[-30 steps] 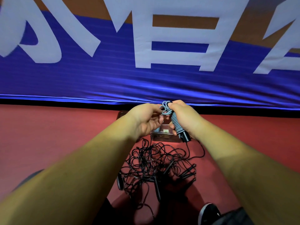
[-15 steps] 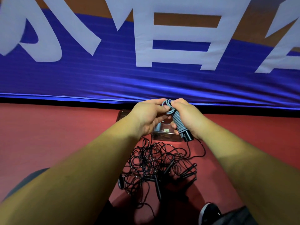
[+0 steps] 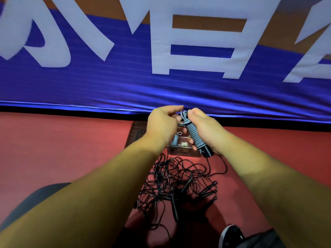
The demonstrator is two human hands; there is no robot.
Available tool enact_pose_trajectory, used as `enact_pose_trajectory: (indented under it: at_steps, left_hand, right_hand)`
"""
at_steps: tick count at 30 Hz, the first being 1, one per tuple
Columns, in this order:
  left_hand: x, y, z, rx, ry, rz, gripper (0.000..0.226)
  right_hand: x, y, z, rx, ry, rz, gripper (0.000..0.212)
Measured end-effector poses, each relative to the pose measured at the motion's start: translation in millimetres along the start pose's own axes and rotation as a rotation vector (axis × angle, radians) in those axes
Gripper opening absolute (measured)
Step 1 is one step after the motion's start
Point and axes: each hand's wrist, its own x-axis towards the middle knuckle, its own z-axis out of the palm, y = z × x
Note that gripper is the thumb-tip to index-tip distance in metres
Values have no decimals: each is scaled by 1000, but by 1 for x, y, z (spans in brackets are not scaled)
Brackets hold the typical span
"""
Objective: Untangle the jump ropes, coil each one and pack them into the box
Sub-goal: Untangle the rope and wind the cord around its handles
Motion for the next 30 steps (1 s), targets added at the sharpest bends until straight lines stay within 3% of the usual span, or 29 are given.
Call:
enact_pose_trajectory:
  at_steps: [5,11,15,20,24,30]
  left_hand:
    - [-8,6,-2,99,87,146,32]
    - [-12,9,1,184,44,182,18]
    - [-8,9,1,134,87,125,8]
    - [-6,9,4,49,84,14,19]
    - [-6,11,2,20,-3,19,28]
    - [4,11,-2,73,-75,37,18]
  right_hand:
    - [-2,-6,-2,-54,4,-5,29]
    - [0,-5,-12,-414,88,-34,32]
    - [-2,-1,-7,-355,105,-16,23]
    - [-1,-5,-9,-303,121,-44,17]
    - [-1,-4,-9,-300,86,-23,16]
    - [0,-5,-12,-83,16,34,18]
